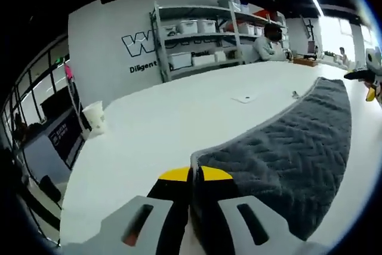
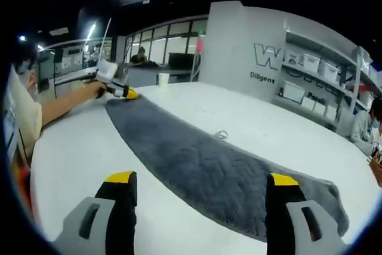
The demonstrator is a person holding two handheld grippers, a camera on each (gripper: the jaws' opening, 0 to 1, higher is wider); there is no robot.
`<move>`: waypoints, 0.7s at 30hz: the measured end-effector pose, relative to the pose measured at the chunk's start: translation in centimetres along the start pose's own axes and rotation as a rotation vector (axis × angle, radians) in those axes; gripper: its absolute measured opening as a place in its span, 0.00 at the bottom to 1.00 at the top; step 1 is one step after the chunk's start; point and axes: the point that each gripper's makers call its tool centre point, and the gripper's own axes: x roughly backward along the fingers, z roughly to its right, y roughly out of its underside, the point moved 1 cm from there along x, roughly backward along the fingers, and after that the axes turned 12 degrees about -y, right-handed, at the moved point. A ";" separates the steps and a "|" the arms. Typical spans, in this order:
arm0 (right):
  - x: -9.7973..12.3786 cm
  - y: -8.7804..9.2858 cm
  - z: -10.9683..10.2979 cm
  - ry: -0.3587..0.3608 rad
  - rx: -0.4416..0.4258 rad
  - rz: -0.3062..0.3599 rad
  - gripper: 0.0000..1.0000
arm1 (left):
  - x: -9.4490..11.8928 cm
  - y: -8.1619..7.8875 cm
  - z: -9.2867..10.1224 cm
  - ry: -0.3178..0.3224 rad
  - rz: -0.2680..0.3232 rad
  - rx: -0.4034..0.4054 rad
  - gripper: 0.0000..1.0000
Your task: Open the folded towel by lifting each exposed corner and separating the folded layers until the towel lies flat within the target outline without major curled edges
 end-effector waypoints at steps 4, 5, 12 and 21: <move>0.0 0.0 -0.1 -0.003 0.003 -0.004 0.89 | 1.4 -1.3 1.2 0.010 0.052 -0.150 0.04; 0.0 0.0 -0.1 -0.004 0.003 -0.005 0.89 | 1.5 -1.3 1.4 0.014 0.055 -0.162 0.04; -0.2 0.1 -0.3 -0.014 0.010 -0.013 0.89 | 2.6 -2.4 1.6 -0.038 0.078 -0.329 0.04; -0.1 0.0 -0.3 -0.012 0.012 -0.012 0.89 | 2.0 -2.1 0.8 -0.091 0.058 -0.341 0.04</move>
